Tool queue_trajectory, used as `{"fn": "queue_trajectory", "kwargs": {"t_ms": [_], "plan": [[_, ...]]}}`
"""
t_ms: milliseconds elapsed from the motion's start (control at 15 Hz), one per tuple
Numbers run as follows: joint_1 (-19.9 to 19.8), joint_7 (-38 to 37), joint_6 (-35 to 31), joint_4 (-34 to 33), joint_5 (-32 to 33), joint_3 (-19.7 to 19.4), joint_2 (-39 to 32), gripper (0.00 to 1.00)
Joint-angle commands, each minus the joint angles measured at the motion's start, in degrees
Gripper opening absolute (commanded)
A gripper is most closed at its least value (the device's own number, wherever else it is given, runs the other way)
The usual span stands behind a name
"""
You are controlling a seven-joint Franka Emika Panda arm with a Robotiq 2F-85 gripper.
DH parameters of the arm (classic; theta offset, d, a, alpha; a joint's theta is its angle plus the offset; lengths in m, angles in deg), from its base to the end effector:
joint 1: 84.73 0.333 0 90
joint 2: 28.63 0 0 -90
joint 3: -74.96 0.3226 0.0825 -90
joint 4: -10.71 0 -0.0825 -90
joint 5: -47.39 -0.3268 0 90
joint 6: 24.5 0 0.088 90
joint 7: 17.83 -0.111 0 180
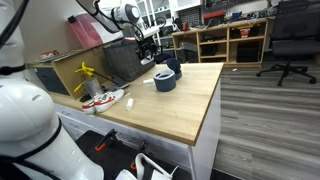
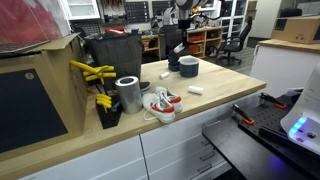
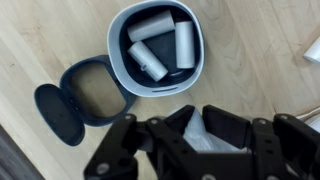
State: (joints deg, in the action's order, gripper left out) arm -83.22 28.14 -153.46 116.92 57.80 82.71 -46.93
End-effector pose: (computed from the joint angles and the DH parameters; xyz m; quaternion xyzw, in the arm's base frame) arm 0.5863 0.0832 0.3941 0.8599 0.5062 0.0226 0.0621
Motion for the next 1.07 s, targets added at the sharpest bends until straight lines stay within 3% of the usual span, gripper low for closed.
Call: {"fn": "queue_trajectory", "kwargs": {"t_ms": [0, 600, 1000], "plan": [[1.3, 2.0, 0.0, 3.4, 0.3, 1.1, 1.3, 0.04], [2.1, 5.3, -0.8, 13.6, 4.9, 0.6, -0.1, 0.04], [0.2, 16.9, -1.6, 21.3, 12.0, -1.0, 1.2, 0.04]]}}
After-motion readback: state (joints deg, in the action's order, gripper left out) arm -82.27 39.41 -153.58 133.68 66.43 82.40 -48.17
